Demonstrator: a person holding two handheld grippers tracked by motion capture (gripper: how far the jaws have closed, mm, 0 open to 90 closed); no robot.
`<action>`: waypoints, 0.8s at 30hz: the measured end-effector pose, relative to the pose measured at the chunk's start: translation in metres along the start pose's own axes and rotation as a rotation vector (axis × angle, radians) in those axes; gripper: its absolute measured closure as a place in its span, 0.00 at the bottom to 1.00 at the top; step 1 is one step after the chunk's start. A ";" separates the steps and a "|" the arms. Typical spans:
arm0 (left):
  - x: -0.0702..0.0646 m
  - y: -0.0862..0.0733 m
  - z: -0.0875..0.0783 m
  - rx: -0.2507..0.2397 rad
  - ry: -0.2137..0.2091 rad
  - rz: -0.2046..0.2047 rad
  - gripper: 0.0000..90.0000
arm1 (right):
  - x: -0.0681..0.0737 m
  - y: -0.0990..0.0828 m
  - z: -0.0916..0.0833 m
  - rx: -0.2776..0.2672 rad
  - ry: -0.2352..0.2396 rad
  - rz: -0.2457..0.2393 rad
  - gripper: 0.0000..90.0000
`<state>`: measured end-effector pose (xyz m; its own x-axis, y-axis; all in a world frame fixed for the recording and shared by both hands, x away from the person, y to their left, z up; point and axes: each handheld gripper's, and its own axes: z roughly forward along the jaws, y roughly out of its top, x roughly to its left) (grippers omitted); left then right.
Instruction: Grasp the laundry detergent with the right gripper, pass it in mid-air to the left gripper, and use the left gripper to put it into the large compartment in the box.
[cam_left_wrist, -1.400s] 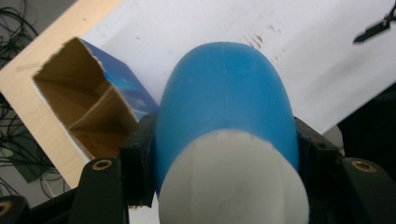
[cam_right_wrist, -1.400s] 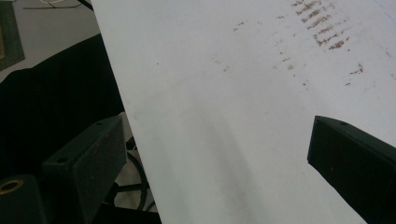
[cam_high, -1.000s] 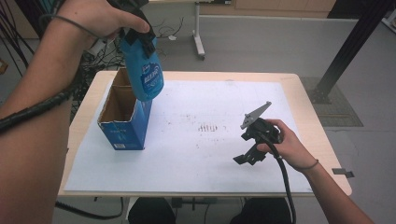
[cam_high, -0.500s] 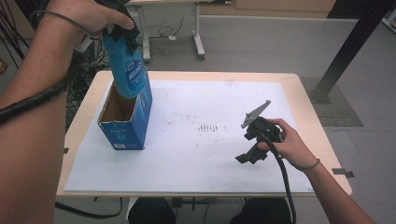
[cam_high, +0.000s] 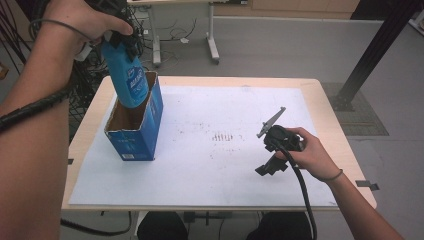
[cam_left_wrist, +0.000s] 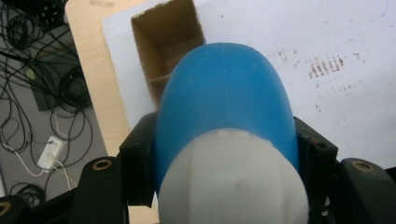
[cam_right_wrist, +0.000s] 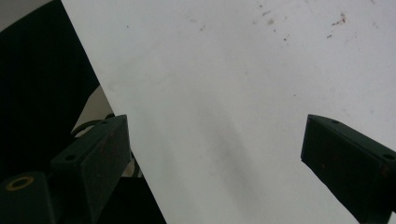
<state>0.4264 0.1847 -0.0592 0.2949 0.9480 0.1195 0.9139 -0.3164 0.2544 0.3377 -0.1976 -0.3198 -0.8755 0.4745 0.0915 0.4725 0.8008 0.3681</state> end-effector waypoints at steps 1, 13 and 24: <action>0.001 -0.001 0.002 0.007 0.002 -0.006 0.42 | 0.000 0.000 0.000 0.006 -0.005 -0.001 0.09; 0.011 -0.004 0.021 0.017 0.012 -0.060 0.42 | 0.001 -0.003 -0.001 0.013 -0.028 -0.003 0.09; 0.026 -0.012 0.053 0.026 -0.013 -0.134 0.42 | 0.002 -0.007 0.001 0.004 -0.028 -0.004 0.08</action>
<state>0.4377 0.2153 -0.1095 0.1727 0.9822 0.0739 0.9524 -0.1856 0.2420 0.3330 -0.2015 -0.3231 -0.8742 0.4813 0.0645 0.4695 0.8040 0.3649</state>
